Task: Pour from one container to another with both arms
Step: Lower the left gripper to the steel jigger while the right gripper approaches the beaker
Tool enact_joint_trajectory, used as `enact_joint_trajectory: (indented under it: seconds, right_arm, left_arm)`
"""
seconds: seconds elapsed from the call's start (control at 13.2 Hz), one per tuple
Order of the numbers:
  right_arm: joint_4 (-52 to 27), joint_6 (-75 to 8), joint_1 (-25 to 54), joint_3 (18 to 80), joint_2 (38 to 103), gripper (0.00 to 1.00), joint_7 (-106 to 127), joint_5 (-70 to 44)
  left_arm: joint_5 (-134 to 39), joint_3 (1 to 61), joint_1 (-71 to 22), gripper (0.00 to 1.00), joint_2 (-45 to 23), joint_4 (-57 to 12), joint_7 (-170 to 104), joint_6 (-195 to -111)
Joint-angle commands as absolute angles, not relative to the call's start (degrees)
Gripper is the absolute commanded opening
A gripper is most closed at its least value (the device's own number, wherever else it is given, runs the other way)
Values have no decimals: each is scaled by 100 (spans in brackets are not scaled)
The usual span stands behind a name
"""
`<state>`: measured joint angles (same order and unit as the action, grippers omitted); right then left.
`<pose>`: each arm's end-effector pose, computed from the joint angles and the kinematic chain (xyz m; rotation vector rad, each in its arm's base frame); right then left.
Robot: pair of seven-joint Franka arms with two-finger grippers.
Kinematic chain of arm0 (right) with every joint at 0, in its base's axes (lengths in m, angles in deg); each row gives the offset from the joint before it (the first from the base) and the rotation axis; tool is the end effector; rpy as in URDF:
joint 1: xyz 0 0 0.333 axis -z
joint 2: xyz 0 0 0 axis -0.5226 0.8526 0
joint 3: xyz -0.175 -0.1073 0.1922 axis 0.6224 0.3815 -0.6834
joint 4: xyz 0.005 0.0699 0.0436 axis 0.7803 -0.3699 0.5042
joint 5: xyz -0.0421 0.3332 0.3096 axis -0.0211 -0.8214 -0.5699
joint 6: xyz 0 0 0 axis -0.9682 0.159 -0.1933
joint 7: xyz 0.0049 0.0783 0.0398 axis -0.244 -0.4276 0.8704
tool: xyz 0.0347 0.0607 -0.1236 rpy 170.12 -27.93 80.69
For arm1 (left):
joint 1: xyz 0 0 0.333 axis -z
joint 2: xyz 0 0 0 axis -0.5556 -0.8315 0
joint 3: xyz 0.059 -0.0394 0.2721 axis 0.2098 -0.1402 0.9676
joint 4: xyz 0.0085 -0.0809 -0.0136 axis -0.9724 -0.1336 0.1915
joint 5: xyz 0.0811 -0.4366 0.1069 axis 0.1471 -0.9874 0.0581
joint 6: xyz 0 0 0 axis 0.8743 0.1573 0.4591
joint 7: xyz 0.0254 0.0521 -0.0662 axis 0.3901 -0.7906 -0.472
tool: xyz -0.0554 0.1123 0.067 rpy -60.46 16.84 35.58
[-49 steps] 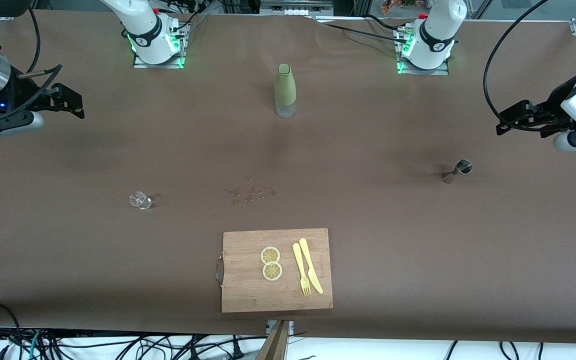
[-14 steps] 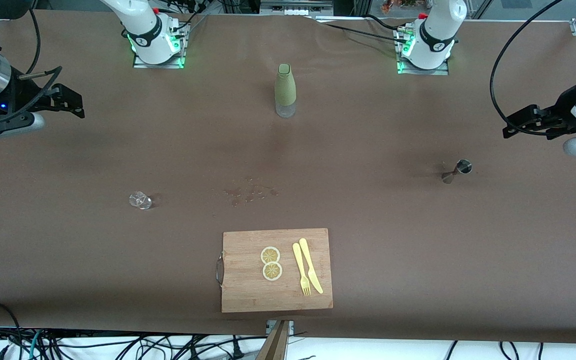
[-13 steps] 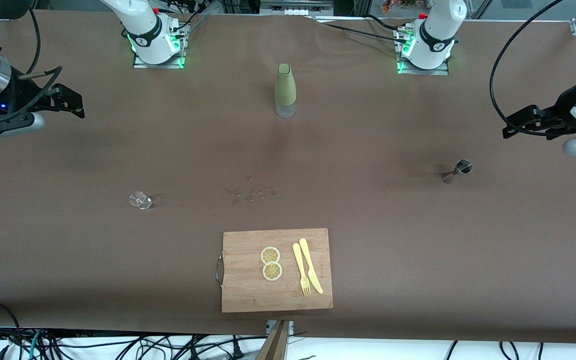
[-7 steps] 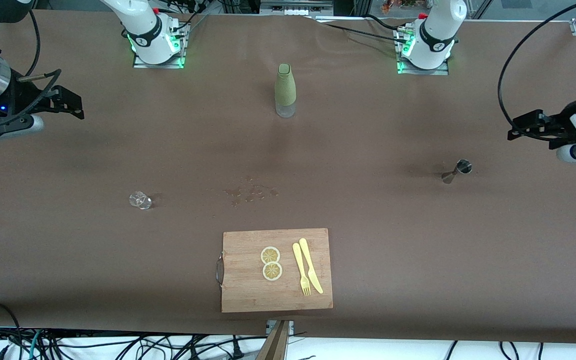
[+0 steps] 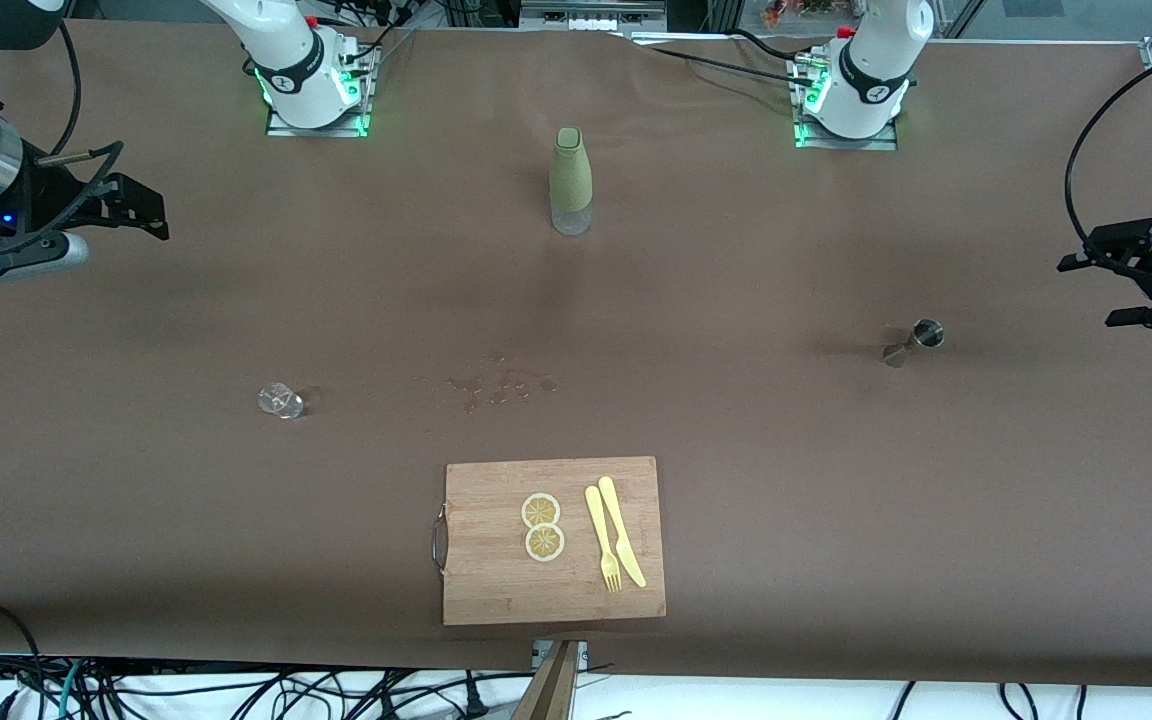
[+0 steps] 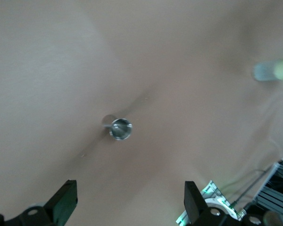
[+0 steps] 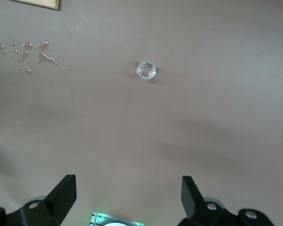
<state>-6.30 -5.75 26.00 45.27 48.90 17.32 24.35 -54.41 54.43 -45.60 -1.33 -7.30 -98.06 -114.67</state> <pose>0.6155 0.0420 0.5049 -3.0991 -0.4372 0.1907 0.6301 0.1422 0.4234 2.5286 -0.9651 -0.1869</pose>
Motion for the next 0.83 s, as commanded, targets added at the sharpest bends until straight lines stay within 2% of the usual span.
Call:
enact_joint_trajectory:
  seconds: [0.0, 0.3, 0.46, 0.76]
  right_arm:
    - [-695, -662, 2614, 4544, 5039, 99, 2859, 2276]
    - [-748, -697, 2728, 4553, 5487, 99, 4609, 1951]
    - [-800, -1038, 2964, 4544, 5777, 99, 5863, 1784]
    - [-871, -1479, 3720, 4535, 6620, 99, 9116, 344]
  left_arm:
    - [-6301, 6006, -4553, 100, -357, -1143, -11373, -11292]
    - [-7216, 6666, -4597, 100, -867, -1724, -13748, -11292]
    - [-7551, 6711, -4728, 100, -1007, -2022, -14740, -11336]
    - [-8455, 6817, -5141, 100, -1876, -2384, -16928, -11336]
